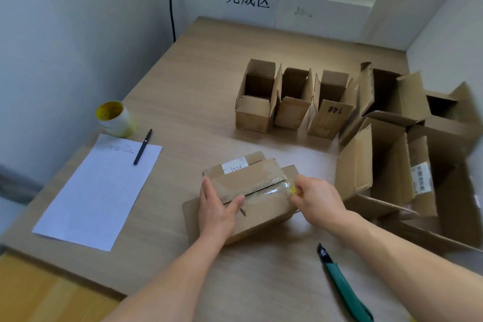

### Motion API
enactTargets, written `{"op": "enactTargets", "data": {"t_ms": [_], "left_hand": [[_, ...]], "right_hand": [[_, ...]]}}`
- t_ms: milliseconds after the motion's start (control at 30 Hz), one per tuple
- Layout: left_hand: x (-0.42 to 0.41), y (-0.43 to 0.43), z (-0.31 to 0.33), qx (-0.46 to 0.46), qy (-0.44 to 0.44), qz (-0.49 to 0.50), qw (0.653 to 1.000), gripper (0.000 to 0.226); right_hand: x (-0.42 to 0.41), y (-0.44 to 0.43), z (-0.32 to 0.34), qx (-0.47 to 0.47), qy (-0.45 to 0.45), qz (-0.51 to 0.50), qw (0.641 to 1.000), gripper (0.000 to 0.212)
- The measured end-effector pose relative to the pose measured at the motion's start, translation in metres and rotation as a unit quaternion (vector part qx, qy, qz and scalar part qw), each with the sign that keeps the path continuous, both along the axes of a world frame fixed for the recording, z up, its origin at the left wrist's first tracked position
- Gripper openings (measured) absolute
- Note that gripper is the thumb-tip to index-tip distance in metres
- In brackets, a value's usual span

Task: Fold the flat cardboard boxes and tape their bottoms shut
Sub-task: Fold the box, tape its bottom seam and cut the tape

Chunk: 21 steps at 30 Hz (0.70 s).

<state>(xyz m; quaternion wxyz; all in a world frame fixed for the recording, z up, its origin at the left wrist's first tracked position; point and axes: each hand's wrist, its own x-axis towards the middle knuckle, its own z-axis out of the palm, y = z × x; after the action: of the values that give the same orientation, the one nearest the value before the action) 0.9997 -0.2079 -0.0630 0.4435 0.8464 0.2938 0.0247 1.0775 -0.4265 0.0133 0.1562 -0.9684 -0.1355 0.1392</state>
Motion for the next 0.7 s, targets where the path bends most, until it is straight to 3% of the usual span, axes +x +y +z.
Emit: {"op": "enactTargets", "data": {"t_ms": [100,200,300,367,500,700], "left_hand": [[0.004,0.007,0.004,0.02,0.024,-0.03,0.999,0.107],[0.018,0.022,0.013,0.103,0.063,-0.117,0.986,0.096],[0.037,0.038,0.034,0.283,0.133,-0.189,0.931,0.091],[0.04,0.036,0.049,0.351,0.151,-0.191,0.904,0.097],[0.018,-0.027,0.067,0.348,0.1,-0.246,0.899,0.094],[0.006,-0.088,0.048,0.293,0.175,-0.22,0.914,0.101]], "right_hand": [[0.0,0.0,0.005,-0.001,0.01,0.006,1.0,0.024],[-0.002,-0.003,0.009,-0.005,0.014,0.02,1.0,0.024],[-0.004,-0.012,0.013,-0.011,0.009,0.004,1.0,0.023],[-0.006,-0.019,0.015,-0.007,0.006,-0.008,1.0,0.026],[-0.007,-0.028,0.019,0.002,0.0,-0.031,1.0,0.028],[-0.008,-0.026,0.025,0.006,-0.02,-0.028,0.999,0.021]]}}
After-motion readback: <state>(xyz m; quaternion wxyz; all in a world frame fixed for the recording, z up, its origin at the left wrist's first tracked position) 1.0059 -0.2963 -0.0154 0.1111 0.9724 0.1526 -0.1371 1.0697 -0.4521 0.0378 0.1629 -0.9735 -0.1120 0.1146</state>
